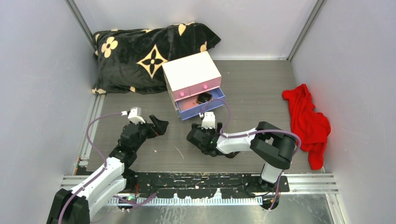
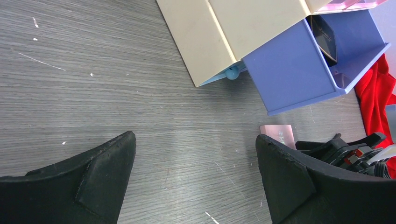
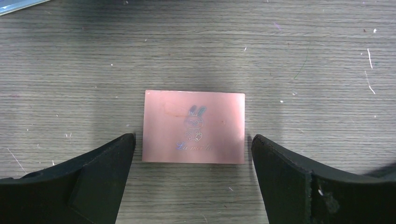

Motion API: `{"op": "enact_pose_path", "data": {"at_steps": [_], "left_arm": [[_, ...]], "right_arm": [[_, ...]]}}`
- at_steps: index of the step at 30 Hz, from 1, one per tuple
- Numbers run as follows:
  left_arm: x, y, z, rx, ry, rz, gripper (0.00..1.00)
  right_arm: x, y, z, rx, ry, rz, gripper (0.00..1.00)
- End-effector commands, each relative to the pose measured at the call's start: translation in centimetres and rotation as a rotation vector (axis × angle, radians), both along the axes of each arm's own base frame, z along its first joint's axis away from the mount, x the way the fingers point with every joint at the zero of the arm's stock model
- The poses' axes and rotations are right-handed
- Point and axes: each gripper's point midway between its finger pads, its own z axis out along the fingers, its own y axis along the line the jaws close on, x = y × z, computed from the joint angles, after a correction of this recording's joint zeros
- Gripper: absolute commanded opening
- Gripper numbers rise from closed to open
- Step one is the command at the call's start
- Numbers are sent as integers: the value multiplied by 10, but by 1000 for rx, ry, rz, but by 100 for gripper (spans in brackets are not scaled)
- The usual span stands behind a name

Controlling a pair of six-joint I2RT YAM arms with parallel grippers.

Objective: Organize the makeup
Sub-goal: Pick up the makeup from the center of the board.

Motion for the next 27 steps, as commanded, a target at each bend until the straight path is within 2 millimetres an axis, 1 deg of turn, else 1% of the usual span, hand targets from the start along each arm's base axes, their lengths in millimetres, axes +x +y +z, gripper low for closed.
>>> {"op": "enact_pose_path", "data": {"at_steps": [1,6,8,9,10,11,13,14,15,17,19,21,22,24,26,27], "left_arm": [[2,4,7,5,-34,13,100],[1,5,6,5,-34,17,100],[0,5,7,5,-35,18,100],[0,5,8,3,-36,18,100],[0,5,7,4,-35,17,100],[-1,6,7,4,-35,20,100],[-1,6,8,4,-36,21,100],[-1,7,8,3,-36,22,100],[-1,7,9,4,-37,23,100],[-1,7,9,5,-35,24,100],[-1,7,10,8,-33,23,100],[0,6,11,7,-35,20,100],[0,6,11,8,-34,20,100],[1,6,11,8,-32,20,100],[1,5,12,5,-30,18,100],[1,4,11,4,-28,17,100]], "right_arm": [[8,1,5,10,-36,-40,100],[6,-10,-4,4,-22,-68,100],[5,-14,-5,9,-19,-87,93],[4,-16,-5,11,-20,-94,87],[4,-18,-4,16,-23,-98,79],[3,-19,-4,20,-23,-101,65],[2,-24,-2,30,-27,-114,30],[1,-25,-1,38,-30,-119,19],[0,-28,1,40,-31,-122,11],[-2,-32,5,40,-31,-128,7],[-5,-37,12,29,-27,-125,5],[-8,-43,25,14,-27,-111,5],[-9,-45,35,9,-31,-99,5],[-9,-48,61,-4,-51,-77,5],[-8,-47,93,-9,-74,-36,5],[-7,-43,111,-1,-89,-7,5]]}}
